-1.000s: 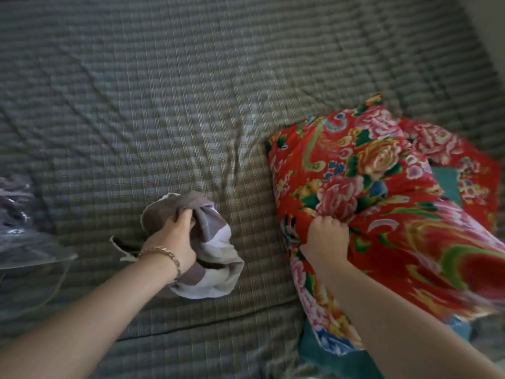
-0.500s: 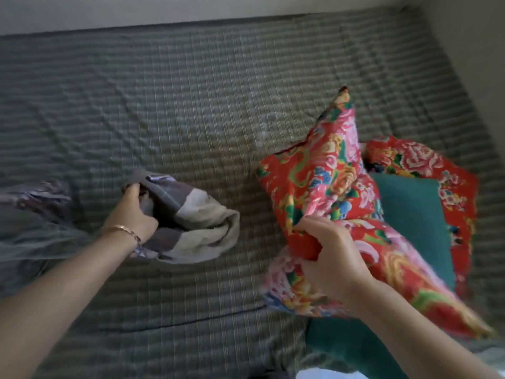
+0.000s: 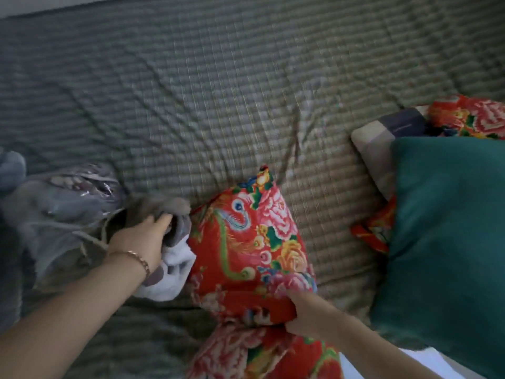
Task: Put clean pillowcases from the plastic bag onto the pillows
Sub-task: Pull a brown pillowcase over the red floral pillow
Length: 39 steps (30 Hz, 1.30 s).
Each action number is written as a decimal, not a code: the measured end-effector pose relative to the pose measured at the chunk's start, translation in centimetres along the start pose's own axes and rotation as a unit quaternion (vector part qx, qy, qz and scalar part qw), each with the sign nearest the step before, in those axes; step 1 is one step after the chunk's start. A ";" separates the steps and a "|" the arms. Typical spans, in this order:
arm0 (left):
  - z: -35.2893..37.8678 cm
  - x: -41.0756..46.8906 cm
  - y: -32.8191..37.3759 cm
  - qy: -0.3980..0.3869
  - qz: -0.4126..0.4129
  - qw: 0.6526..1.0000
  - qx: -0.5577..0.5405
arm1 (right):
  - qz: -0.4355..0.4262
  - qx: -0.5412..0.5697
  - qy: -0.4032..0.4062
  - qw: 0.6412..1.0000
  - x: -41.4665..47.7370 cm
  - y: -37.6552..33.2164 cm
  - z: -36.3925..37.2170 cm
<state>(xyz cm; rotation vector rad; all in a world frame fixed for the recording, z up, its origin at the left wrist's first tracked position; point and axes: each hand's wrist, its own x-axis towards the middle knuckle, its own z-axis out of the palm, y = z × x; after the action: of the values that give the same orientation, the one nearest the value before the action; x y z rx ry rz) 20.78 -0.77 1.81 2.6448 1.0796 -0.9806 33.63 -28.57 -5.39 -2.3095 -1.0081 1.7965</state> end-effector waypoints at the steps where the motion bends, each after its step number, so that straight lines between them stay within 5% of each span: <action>1: 1.4 0.1 -0.7 -0.024 0.017 0.999 0.018 | 0.036 0.015 0.000 0.999 1.5 0.0 0.9; 5: 6.3 -0.1 -0.4 -0.147 0.117 0.975 0.120 | 0.158 0.204 0.178 0.950 6.5 0.4 -0.6; 8: 10.0 1.3 0.6 -0.195 0.138 0.957 0.166 | 0.240 0.274 0.199 0.910 9.8 1.4 -3.7; 14: 16.0 5.1 -0.3 0.024 0.220 0.965 0.140 | 0.202 0.419 0.128 0.876 14.8 1.5 -2.9; 17: 16.2 7.1 -0.5 0.093 0.202 0.973 0.061 | 0.146 0.381 0.146 0.901 14.9 -2.3 -0.9; 22: 11.0 10.1 2.0 0.010 0.000 0.978 -0.207 | 0.102 0.169 0.140 0.970 11.3 -10.3 3.6; 25: 7.3 11.9 2.9 -0.019 0.029 0.955 -0.295 | 0.129 0.133 0.122 0.975 10.7 -15.7 4.5; 28: 3.7 12.6 3.2 -0.096 0.133 0.967 -0.193 | 0.202 0.178 0.182 0.946 14.3 -16.7 4.1; 31: 2.4 13.0 2.0 -0.073 0.195 0.973 -0.103 | 0.225 0.173 0.247 0.926 17.2 -15.2 3.6; 33: 2.6 13.1 0.5 -0.066 0.178 0.978 -0.089 | 0.218 0.160 0.268 0.925 18.3 -14.3 3.3; 39: 1.9 13.0 -5.7 0.113 0.045 0.990 0.066 | 0.169 0.161 0.298 0.925 17.8 -11.2 3.1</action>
<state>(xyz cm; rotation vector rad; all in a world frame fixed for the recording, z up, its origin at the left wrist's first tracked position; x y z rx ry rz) 22.93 10.43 -6.91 2.9415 0.9542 -0.7766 27.83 -11.71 -16.92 -2.6424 -0.2153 1.0717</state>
